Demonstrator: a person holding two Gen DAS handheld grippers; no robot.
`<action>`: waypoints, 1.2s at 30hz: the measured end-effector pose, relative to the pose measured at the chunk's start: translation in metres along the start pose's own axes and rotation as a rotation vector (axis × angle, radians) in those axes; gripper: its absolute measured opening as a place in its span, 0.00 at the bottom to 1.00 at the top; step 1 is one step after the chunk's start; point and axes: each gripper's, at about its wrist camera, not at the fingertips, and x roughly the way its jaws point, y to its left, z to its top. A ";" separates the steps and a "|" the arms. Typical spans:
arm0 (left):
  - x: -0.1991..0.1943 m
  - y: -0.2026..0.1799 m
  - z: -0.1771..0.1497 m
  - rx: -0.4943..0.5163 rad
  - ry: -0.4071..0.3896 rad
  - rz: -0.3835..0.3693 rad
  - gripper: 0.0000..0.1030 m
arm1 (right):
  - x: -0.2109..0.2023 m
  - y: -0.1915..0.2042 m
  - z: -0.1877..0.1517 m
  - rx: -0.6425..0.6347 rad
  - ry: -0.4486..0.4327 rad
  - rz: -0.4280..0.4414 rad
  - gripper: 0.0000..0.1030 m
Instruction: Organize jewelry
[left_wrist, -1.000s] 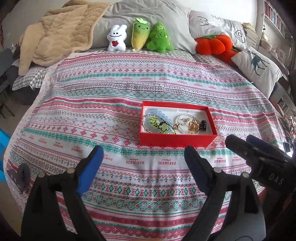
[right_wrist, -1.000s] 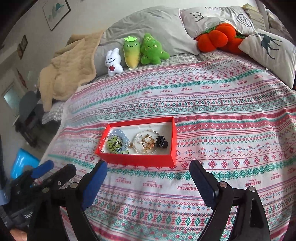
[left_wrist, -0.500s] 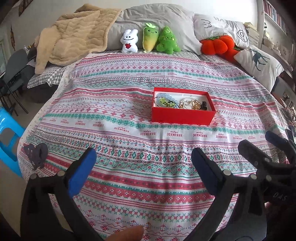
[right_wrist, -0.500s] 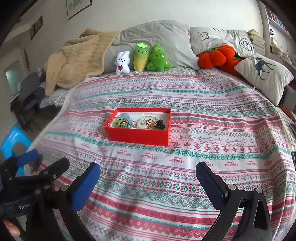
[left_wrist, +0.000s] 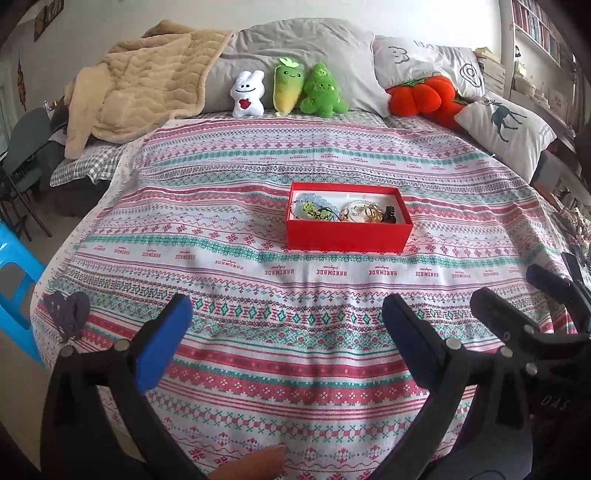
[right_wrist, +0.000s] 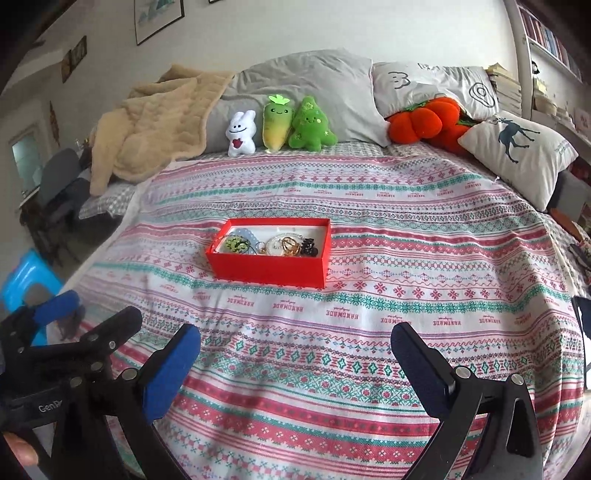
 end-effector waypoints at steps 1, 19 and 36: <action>0.001 -0.001 0.000 -0.001 0.001 0.003 0.99 | 0.002 0.000 0.000 -0.002 0.005 0.003 1.00; 0.007 -0.014 0.002 0.014 0.001 0.021 0.99 | 0.003 -0.007 0.001 -0.009 -0.003 -0.011 1.00; 0.008 -0.013 0.000 0.024 0.004 0.046 0.99 | 0.002 -0.004 -0.001 -0.023 0.001 -0.040 1.00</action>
